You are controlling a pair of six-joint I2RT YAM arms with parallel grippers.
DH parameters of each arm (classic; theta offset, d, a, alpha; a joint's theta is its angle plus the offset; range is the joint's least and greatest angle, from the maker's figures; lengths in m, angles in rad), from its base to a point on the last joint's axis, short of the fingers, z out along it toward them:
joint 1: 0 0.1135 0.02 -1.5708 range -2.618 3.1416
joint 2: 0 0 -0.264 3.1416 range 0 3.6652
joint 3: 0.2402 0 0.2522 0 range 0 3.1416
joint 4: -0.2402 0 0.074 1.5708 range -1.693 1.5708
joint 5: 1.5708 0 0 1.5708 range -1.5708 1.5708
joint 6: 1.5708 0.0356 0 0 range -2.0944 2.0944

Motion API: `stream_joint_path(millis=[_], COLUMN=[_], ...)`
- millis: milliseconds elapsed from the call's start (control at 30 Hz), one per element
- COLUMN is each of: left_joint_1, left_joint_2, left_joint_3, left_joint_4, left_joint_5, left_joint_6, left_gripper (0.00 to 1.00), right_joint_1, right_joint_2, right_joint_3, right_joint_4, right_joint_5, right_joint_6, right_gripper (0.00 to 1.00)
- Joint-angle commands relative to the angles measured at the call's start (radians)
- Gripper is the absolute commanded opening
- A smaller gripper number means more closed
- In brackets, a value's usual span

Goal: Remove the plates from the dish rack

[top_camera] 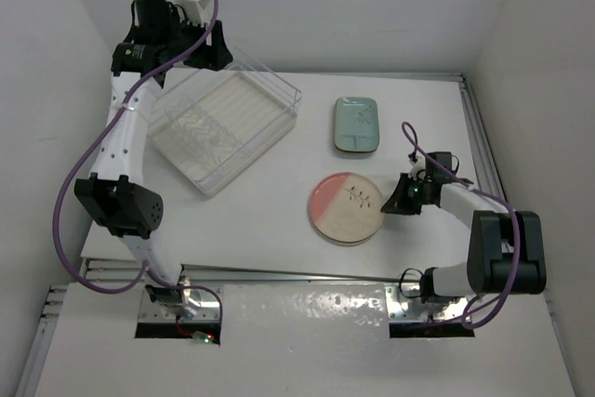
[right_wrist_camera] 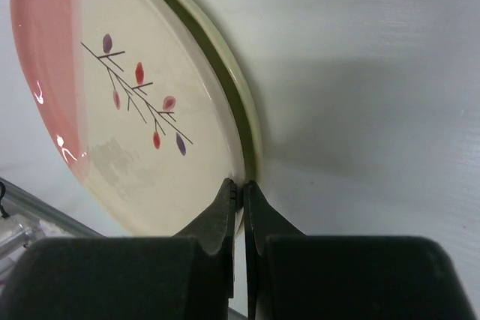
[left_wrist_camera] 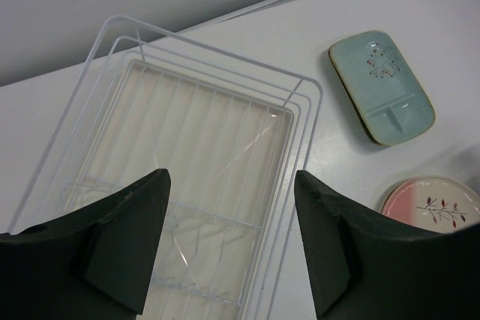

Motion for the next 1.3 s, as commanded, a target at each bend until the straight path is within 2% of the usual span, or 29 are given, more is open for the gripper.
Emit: stream_joint_path(millis=[0,200,233,267,367,467,533,567,667,700,733,767,833,867,900,1000,1100,1267], left_joint_1=[0.010,0.010,0.010,0.010,0.010,0.010,0.010,0.010,0.010,0.012,0.016,0.021,0.053,0.076,0.110,0.251,0.409,0.441], left_joint_2=[-0.035,-0.036,-0.038,-0.038,-0.036,-0.036,-0.036,-0.036,-0.038,-0.039,-0.047,-0.052,-0.076,-0.085,-0.096,-0.144,-0.191,-0.265], left_joint_3=[0.019,0.016,0.016,0.015,0.013,0.018,0.027,0.030,0.047,0.048,0.044,0.035,-0.032,-0.065,-0.095,-0.229,-0.345,-0.462], left_joint_4=[0.017,0.012,0.012,0.012,0.008,0.009,0.009,0.008,-0.010,-0.015,-0.017,-0.015,0.000,0.021,0.032,0.074,0.101,0.161], left_joint_5=[0.003,0.001,0.000,0.001,0.006,0.010,0.000,-0.009,-0.100,-0.141,-0.246,-0.302,-0.479,-0.518,-0.549,-0.568,-0.548,-0.551], left_joint_6=[0.015,0.017,0.020,0.020,0.024,0.023,0.032,0.035,0.053,0.059,0.063,0.066,0.061,0.055,0.031,-0.002,-0.013,0.047], left_gripper=[0.65,0.65,0.65,0.65,0.65,0.65,0.65,0.65,0.67,0.68,0.69,0.70,0.72,0.73,0.73,0.73,0.73,0.74], right_joint_1=[0.004,0.004,0.003,0.003,0.004,0.004,0.003,0.004,0.003,0.001,0.001,0.001,-0.001,-0.007,-0.013,-0.085,-0.192,-0.232], right_joint_2=[-0.023,0.034,0.045,0.051,0.060,0.039,0.031,0.026,-0.006,-0.021,-0.041,-0.076,-0.104,-0.115,-0.125,-0.133,-0.148,-0.228], right_joint_3=[0.017,0.061,0.081,0.092,0.124,0.137,0.159,0.173,0.265,0.319,0.346,0.394,0.439,0.454,0.484,0.531,0.525,0.437], right_joint_4=[0.075,-0.042,-0.097,-0.125,-0.192,-0.183,-0.186,-0.195,-0.247,-0.255,-0.267,-0.269,-0.281,-0.281,-0.287,-0.336,-0.341,-0.214], right_joint_5=[-0.044,-0.027,-0.009,-0.004,-0.013,-0.011,-0.013,-0.014,0.031,0.071,0.125,0.269,0.443,0.544,0.720,0.936,0.996,0.963], right_joint_6=[0.022,-0.044,-0.059,-0.090,-0.127,-0.112,-0.105,-0.105,-0.101,-0.093,-0.075,-0.066,-0.046,-0.033,-0.023,0.016,0.059,0.025], right_gripper=[0.00,0.00,0.04,0.21,0.40,0.42,0.48,0.55,0.67,0.82,0.96,0.99,0.99,0.99,0.99,0.99,0.99,0.99])
